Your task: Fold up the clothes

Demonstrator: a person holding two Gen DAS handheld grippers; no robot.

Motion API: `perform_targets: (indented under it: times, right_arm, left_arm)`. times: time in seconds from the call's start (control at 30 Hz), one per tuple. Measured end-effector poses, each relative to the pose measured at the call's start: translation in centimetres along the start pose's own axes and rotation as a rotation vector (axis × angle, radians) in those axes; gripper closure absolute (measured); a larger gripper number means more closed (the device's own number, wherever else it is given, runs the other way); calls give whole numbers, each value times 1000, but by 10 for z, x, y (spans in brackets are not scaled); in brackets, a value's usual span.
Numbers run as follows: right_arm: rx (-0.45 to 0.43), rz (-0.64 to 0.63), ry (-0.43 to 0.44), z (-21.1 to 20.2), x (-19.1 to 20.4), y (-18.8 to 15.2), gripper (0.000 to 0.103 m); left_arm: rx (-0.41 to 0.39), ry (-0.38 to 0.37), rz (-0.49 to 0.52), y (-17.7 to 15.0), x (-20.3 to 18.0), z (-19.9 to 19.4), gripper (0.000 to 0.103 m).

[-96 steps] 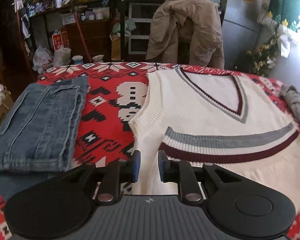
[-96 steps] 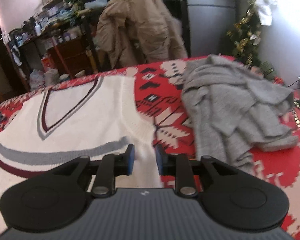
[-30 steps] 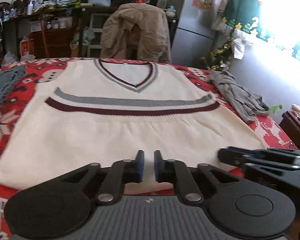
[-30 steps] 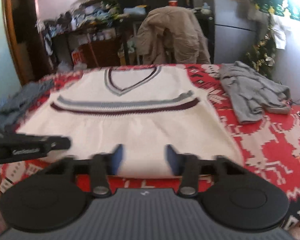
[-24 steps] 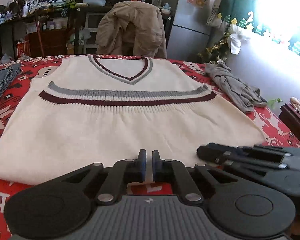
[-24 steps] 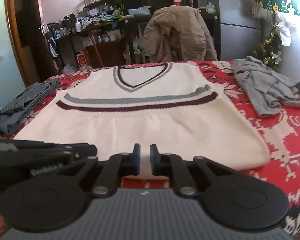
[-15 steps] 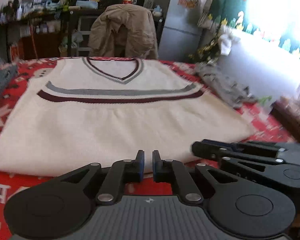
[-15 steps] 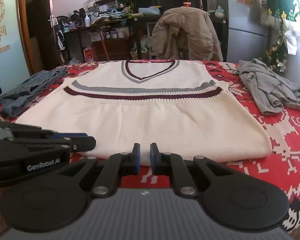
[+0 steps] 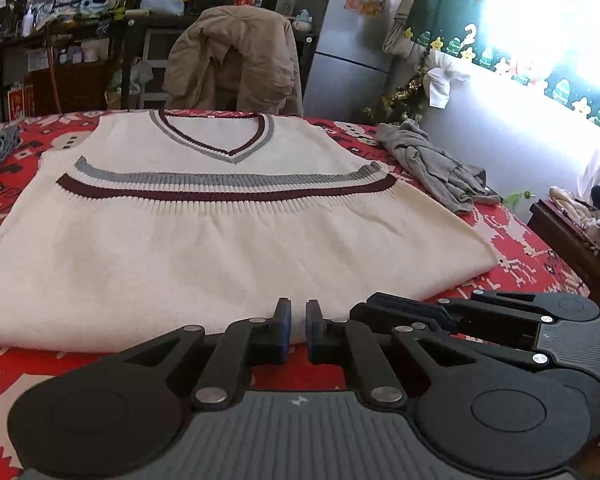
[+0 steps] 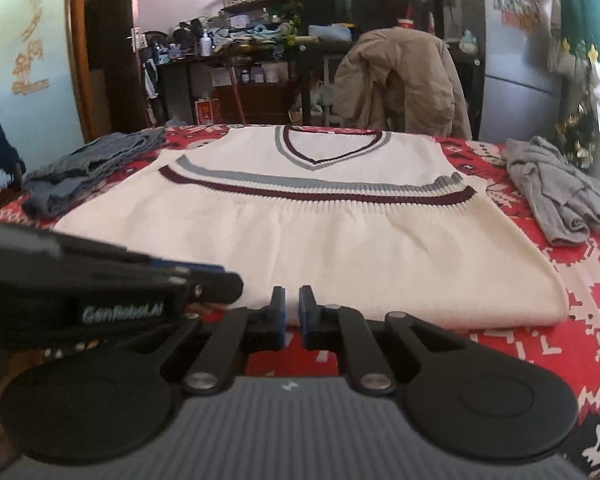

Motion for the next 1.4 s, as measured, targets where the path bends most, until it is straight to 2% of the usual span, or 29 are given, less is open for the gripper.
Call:
perform_targets:
  times: [0.17, 0.3, 0.4, 0.53, 0.63, 0.8, 1.07, 1.4]
  right_arm:
    - [-15, 26, 4, -1, -3, 11, 93]
    - [-16, 0, 26, 8, 6, 18, 93]
    - [7, -16, 35, 15, 12, 12, 93]
    - [-3, -33, 32, 9, 14, 6, 93]
    - [-26, 4, -3, 3, 1, 13, 93]
    - [4, 52, -83, 5, -35, 10, 93]
    - [-19, 122, -138, -13, -70, 6, 93]
    - [-12, 115, -247, -20, -109, -4, 93]
  left_arm:
    - [-30, 17, -75, 8, 16, -12, 94]
    - [-12, 47, -103, 5, 30, -10, 94]
    - [-19, 46, -115, 0, 35, -12, 94]
    - [-28, 51, -110, -1, 35, -13, 93]
    - [-28, 54, -102, -1, 34, -13, 93]
    - [-22, 44, -117, -1, 36, -13, 93]
    - [-21, 49, -110, -2, 34, -13, 93]
    - [-20, 55, -97, -2, 35, -13, 93]
Point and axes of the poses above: each gripper's, at about its wrist camera, not at the fingertips, and z roughly the way its jaws point, x to its left, y to its top, the point moved 9 cm from there along z, roughly the way its jaws point
